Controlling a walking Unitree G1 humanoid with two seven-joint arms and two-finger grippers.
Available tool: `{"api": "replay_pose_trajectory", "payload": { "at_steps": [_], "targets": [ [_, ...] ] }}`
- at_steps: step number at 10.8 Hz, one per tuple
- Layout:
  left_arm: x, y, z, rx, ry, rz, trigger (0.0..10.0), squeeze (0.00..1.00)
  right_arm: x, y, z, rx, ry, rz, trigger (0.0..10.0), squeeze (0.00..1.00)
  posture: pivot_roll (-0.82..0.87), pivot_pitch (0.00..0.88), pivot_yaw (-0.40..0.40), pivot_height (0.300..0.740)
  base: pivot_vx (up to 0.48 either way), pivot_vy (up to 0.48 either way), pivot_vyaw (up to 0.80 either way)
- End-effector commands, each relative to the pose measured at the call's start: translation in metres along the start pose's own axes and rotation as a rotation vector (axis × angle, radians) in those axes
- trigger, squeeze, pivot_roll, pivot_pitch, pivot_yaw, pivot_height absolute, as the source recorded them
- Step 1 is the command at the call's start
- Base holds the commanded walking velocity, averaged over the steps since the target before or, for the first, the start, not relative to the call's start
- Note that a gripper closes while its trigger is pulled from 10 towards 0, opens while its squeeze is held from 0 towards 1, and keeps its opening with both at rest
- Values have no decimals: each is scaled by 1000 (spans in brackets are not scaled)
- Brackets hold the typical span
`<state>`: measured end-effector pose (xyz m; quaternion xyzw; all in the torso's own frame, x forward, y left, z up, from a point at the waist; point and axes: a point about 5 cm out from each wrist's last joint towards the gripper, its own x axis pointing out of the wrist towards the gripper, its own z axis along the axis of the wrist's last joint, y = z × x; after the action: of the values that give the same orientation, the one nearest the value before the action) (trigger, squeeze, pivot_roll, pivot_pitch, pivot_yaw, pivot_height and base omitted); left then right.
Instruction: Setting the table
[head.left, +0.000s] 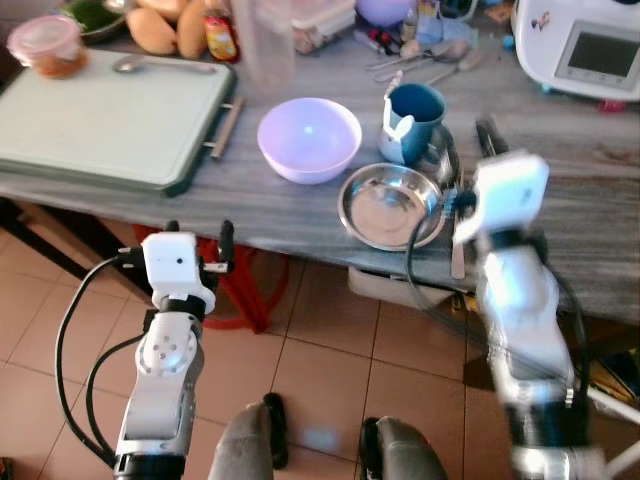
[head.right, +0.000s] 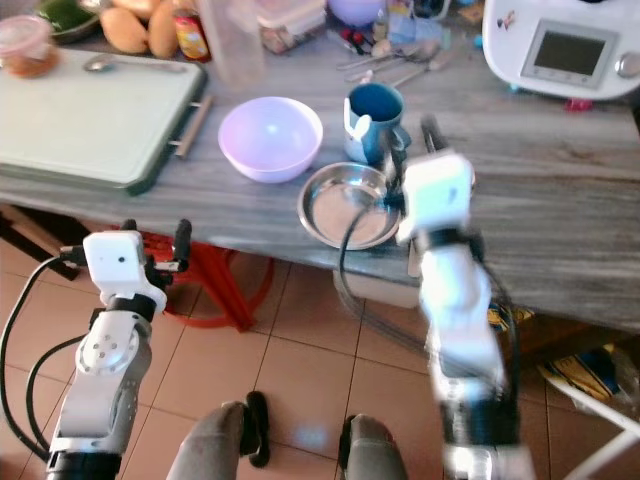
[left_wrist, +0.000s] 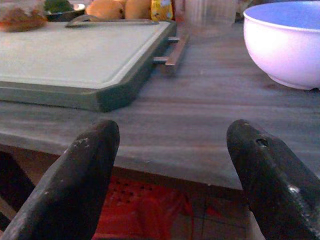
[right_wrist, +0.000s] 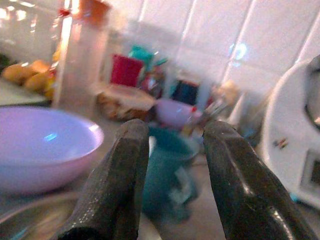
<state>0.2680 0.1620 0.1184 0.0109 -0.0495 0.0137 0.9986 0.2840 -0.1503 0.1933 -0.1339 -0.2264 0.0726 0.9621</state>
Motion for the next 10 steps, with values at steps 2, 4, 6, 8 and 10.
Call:
{"api": "replay_pose_trajectory", "payload": {
  "at_steps": [2,4,6,8,10],
  "targets": [
    [2,4,-3,9,-6,31,10000,0,-19,4,4,9,52,-15,10000,0,-27,121,32,740,0,0,0],
    [4,8,-10,15,11,70,10000,0,-21,12,1,-19,61,53,10000,0,-32,101,28,740,0,0,709],
    [6,14,-10,36,-8,137,10000,0,-16,17,-1,-11,78,69,10000,0,-21,97,6,740,0,0,794],
    [2,13,-25,24,41,167,10000,0,-17,19,-18,50,149,35,10000,0,3,91,-25,740,0,0,794],
    [6,18,-28,57,44,156,10000,0,-18,32,-25,94,160,87,10000,0,21,68,-10,740,0,0,794]
  ]
}}
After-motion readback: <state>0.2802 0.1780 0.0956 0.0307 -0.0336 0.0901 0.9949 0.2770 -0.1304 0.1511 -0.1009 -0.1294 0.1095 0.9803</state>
